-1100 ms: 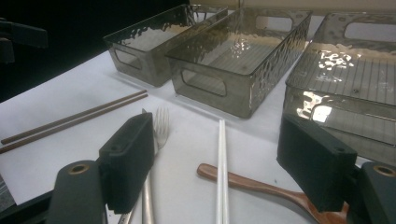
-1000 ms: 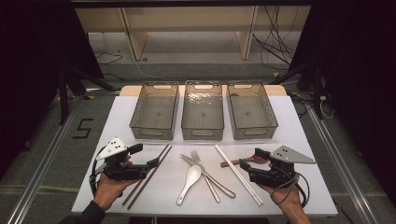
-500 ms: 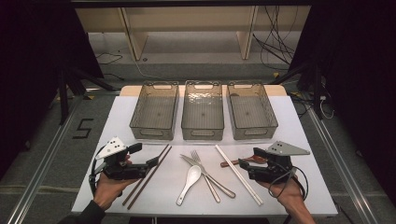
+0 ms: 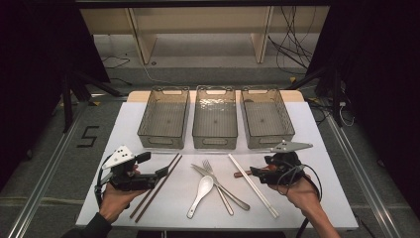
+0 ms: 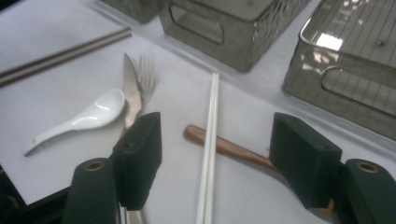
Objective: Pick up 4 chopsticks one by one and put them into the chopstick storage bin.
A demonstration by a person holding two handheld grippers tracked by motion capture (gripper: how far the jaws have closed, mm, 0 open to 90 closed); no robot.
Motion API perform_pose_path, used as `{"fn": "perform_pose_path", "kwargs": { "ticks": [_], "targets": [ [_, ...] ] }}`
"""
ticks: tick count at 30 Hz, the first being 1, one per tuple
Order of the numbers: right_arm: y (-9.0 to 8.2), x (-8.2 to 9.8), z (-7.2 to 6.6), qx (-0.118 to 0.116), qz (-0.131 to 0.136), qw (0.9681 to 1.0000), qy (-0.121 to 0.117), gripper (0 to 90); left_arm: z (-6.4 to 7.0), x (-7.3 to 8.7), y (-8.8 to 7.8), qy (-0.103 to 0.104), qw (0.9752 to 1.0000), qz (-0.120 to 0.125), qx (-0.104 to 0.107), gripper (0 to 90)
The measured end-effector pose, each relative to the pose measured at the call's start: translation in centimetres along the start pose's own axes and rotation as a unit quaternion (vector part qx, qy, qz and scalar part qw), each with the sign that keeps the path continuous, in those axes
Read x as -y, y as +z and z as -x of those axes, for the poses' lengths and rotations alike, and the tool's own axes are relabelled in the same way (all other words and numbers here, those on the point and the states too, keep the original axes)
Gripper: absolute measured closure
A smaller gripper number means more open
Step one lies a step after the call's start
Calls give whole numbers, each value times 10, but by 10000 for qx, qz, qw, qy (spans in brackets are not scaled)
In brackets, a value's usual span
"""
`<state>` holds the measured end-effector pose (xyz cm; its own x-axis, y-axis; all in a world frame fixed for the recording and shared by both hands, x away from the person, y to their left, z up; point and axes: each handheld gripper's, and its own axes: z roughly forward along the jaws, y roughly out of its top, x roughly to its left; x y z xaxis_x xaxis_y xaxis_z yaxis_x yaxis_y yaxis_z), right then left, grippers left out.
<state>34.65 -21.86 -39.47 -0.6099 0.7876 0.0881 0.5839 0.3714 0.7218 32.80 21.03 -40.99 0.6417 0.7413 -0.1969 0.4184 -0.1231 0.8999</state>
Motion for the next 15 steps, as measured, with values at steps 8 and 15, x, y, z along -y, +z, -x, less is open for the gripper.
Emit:
{"fn": "perform_pose_path", "kwargs": {
  "ticks": [8,15],
  "targets": [
    [24,1,8,116,-888,9960,-18,430,0,0,-1,17,10000,14,9,128],
    [36,8,11,160,-1374,9904,-73,474,0,-1,-1,-1,10000,34,1,128]
  ]
}}
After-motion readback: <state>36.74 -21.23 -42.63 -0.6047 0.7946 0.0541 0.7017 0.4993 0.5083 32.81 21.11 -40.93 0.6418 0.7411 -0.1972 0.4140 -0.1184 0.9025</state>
